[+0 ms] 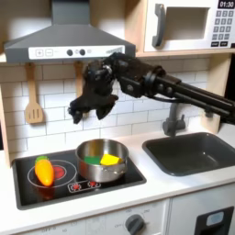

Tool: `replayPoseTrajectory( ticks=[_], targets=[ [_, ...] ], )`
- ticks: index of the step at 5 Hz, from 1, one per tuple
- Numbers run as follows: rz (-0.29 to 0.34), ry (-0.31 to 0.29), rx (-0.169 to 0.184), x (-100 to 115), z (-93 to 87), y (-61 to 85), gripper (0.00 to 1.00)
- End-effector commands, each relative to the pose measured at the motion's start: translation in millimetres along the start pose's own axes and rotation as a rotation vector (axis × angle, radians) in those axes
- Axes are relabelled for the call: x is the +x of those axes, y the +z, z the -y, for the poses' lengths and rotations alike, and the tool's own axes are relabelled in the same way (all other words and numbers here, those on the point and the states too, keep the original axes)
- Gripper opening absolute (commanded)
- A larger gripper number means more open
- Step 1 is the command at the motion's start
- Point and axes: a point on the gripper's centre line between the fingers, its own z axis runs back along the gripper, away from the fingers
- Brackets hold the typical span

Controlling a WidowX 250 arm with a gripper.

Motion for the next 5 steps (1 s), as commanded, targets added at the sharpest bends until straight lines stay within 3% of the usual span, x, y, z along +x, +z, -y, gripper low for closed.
replayPoseTrajectory(
  ticks=[1,5],
  targets=[
    [0.044,-0.021,-0.024,6.5,4.0,3.4,1.00],
    [0.045,-0.029,-0.025,6.6,4.2,3.4,1.00]
  ],
)
